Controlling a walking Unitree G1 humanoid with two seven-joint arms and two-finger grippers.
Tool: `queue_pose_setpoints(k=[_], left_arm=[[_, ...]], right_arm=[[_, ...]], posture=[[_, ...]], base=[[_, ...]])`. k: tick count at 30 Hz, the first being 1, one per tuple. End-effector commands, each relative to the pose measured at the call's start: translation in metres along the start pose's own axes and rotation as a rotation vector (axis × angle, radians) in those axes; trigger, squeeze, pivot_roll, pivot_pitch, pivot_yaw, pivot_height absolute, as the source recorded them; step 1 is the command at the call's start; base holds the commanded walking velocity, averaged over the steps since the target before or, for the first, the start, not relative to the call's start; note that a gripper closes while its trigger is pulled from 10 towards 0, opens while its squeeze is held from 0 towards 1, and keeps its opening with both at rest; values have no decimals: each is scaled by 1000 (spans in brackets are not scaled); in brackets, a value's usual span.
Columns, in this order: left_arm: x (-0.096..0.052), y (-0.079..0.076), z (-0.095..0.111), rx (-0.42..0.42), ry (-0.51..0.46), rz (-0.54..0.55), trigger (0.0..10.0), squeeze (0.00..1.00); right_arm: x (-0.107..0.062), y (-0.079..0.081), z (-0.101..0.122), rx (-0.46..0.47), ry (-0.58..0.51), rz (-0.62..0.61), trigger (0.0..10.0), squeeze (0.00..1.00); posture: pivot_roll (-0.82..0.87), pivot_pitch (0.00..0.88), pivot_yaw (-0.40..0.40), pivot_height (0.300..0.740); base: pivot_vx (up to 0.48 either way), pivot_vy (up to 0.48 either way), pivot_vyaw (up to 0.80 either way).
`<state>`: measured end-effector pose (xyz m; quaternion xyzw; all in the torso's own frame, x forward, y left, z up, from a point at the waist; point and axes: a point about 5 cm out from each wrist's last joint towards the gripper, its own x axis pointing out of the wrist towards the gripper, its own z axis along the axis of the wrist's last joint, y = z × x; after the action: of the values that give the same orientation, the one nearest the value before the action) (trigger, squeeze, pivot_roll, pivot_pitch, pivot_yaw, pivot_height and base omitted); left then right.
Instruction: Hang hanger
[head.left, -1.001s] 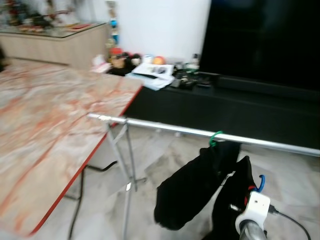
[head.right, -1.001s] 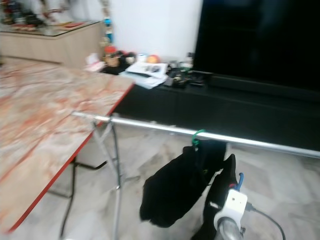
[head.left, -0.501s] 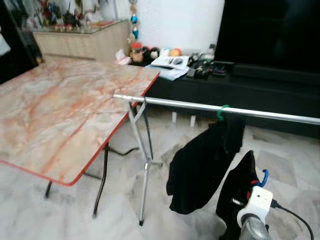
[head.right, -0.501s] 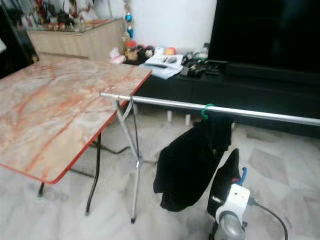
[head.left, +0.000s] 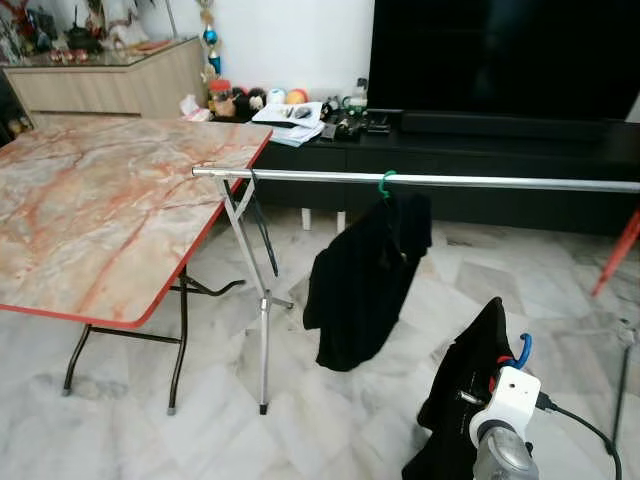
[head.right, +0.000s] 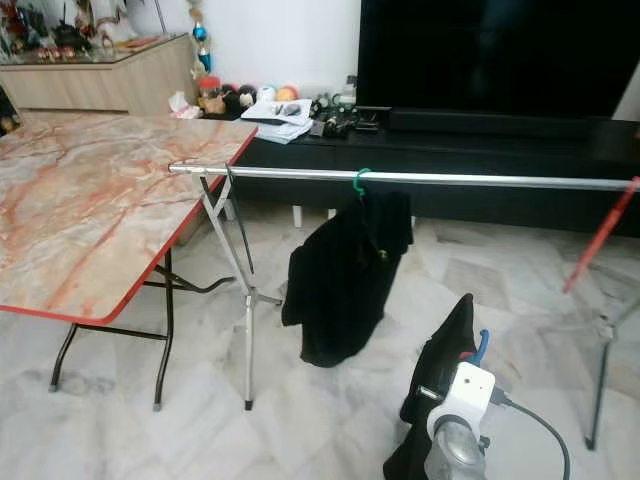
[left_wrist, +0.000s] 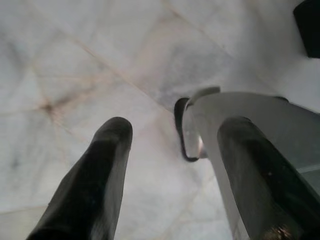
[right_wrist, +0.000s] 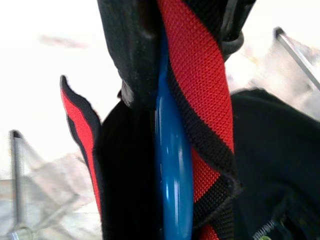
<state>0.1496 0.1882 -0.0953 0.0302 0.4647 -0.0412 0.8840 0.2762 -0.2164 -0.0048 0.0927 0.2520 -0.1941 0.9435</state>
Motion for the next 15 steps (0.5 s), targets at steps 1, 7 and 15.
queue_pose_setpoints(k=[1, 7, 15], left_arm=[[-3, 4, -9, 10, 41, 8, 10000, 0], [-2, 5, -8, 10, 39, 7, 10000, 0], [-2, 5, -8, 10, 38, 8, 10000, 0]], right_arm=[[1, 9, 6, 0, -26, 20, 10000, 0], [1, 8, 6, -9, -25, 18, 10000, 0], [2, 9, 7, -14, -25, 20, 10000, 0]], posture=[[153, 0, -2, 740], [153, 0, -1, 740], [158, 0, -3, 740]], base=[[-315, 0, 0], [-312, 0, 0], [-314, 0, 0]])
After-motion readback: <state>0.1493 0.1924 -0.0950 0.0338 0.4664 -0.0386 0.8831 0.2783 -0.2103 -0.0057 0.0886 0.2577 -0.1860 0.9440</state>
